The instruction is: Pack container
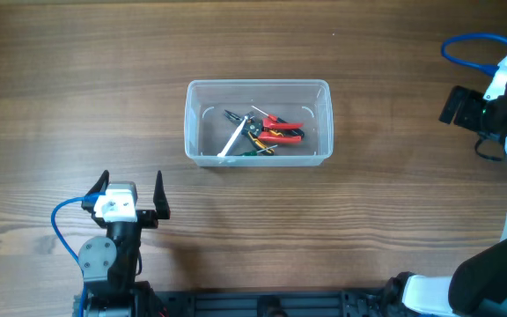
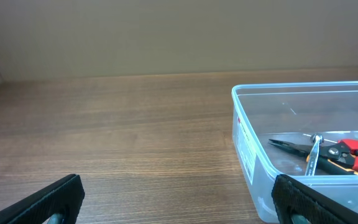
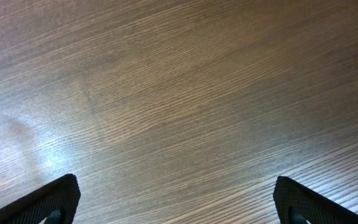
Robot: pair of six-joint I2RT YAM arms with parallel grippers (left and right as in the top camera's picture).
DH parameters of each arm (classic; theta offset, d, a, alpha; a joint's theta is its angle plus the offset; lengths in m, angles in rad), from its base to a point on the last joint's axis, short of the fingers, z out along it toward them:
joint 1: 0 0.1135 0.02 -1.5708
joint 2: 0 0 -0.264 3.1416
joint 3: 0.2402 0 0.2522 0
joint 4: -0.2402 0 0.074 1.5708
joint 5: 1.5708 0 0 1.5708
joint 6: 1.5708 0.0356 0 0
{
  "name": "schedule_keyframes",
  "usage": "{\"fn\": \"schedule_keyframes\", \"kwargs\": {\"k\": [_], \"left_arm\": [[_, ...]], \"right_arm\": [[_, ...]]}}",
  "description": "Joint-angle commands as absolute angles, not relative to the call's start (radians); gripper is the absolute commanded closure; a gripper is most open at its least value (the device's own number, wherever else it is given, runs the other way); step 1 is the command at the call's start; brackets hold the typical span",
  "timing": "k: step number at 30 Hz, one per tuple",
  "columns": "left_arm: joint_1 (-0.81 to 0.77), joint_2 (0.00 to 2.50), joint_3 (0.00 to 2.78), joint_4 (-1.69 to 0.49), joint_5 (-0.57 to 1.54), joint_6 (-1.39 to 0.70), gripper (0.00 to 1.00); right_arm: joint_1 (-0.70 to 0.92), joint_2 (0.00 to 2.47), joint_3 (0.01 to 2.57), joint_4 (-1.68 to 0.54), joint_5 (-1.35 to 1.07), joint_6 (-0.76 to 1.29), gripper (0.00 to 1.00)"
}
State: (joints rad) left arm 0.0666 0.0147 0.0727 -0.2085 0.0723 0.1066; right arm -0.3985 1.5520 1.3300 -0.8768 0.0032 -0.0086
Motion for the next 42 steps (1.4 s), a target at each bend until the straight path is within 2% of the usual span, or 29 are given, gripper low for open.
{"fn": "schedule_keyframes", "kwargs": {"k": [1,5,15,25,34,42], "left_arm": [[0.062,0.004,0.063,-0.206,0.062,0.093,0.00],[0.062,0.004,0.063,-0.206,0.062,0.093,0.00],[0.062,0.004,0.063,-0.206,0.062,0.093,0.00],[0.062,0.004,0.063,-0.206,0.062,0.093,0.00],[0.062,0.004,0.063,-0.206,0.062,0.093,0.00],[0.062,0.004,0.063,-0.206,0.062,0.093,0.00]], "right_arm": [[-0.402,1.552,1.328,-0.874,0.006,-0.026,0.00],[-0.401,1.542,1.328,-0.790,-0.013,-0.018,0.00],[-0.314,1.378,1.328,-0.383,-0.065,-0.027,0.00],[-0.186,1.224,1.309,-0.176,-0.048,-0.027,0.00],[-0.094,0.991,0.978,0.340,-0.049,-0.026,0.00],[-0.046,0.722,0.713,0.407,-0.052,-0.024,0.00]]}}
